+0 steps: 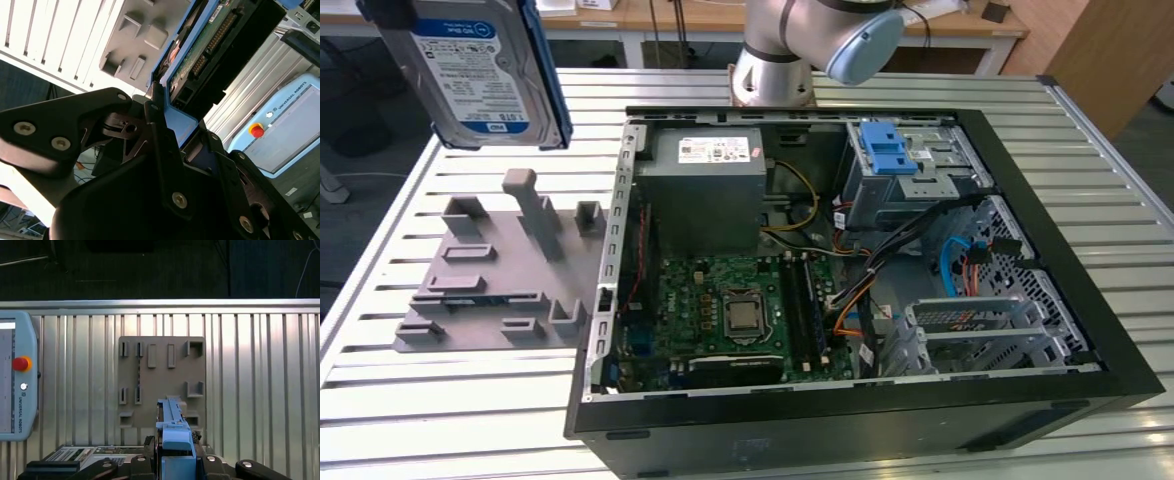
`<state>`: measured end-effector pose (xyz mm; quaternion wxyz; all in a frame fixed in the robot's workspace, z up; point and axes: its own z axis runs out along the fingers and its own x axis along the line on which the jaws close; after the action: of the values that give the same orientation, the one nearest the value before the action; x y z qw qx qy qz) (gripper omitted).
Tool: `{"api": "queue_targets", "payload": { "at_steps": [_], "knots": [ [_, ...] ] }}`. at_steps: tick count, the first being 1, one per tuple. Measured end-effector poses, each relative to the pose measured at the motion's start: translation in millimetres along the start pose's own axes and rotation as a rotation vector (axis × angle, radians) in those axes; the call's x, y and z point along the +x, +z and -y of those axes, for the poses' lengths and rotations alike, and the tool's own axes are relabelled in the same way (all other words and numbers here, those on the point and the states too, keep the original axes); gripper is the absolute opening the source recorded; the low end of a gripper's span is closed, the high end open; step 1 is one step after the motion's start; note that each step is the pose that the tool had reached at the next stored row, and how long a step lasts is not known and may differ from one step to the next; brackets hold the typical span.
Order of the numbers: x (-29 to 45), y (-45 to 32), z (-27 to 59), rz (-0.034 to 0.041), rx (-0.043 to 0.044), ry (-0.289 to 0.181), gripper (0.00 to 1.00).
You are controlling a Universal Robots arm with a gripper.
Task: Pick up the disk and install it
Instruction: 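Pick up the disk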
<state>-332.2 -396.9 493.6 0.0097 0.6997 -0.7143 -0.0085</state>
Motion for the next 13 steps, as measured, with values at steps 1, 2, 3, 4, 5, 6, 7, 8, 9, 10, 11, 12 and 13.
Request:
{"api": "queue_targets", "payload": {
  "at_steps": [1, 2, 3, 4, 5, 6, 7, 8, 9, 10, 11, 12, 13],
  "knots": [
    [0.7, 0.0, 0.3, -0.0004, 0.0000, 0.000, 0.36],
    [1.4, 0.0, 0.7, -0.0008, 0.0000, 0.000, 0.36],
    [2.3, 0.0, 1.1, -0.0010, 0.0000, 0.000, 0.36],
    [3.2, 0.0, 1.6, -0.0014, 0.0000, 0.000, 0.36],
    [4.2, -0.1, 2.1, -0.0017, 0.0000, 0.000, 0.36],
    [5.4, -0.1, 2.8, -0.0021, -0.0001, 0.000, 0.36],
    [6.5, -0.1, 3.4, -0.0023, 0.0000, 0.000, 0.36],
    [7.7, -0.1, 4.2, -0.0025, 0.0000, 0.000, 0.36],
    [8.8, -0.1, 5.3, -0.0025, 0.0001, 0.000, 0.36],
    [9.8, -0.2, 6.5, -0.0027, 0.0000, 0.000, 0.36],
    [10.8, -0.2, 7.8, -0.0027, 0.0001, 0.000, 0.36],
    [11.7, -0.2, 9.1, -0.0027, 0.0000, 0.000, 0.36],
    [12.6, -0.2, 10.5, -0.0027, 0.0001, 0.000, 0.36]
  ]
}}
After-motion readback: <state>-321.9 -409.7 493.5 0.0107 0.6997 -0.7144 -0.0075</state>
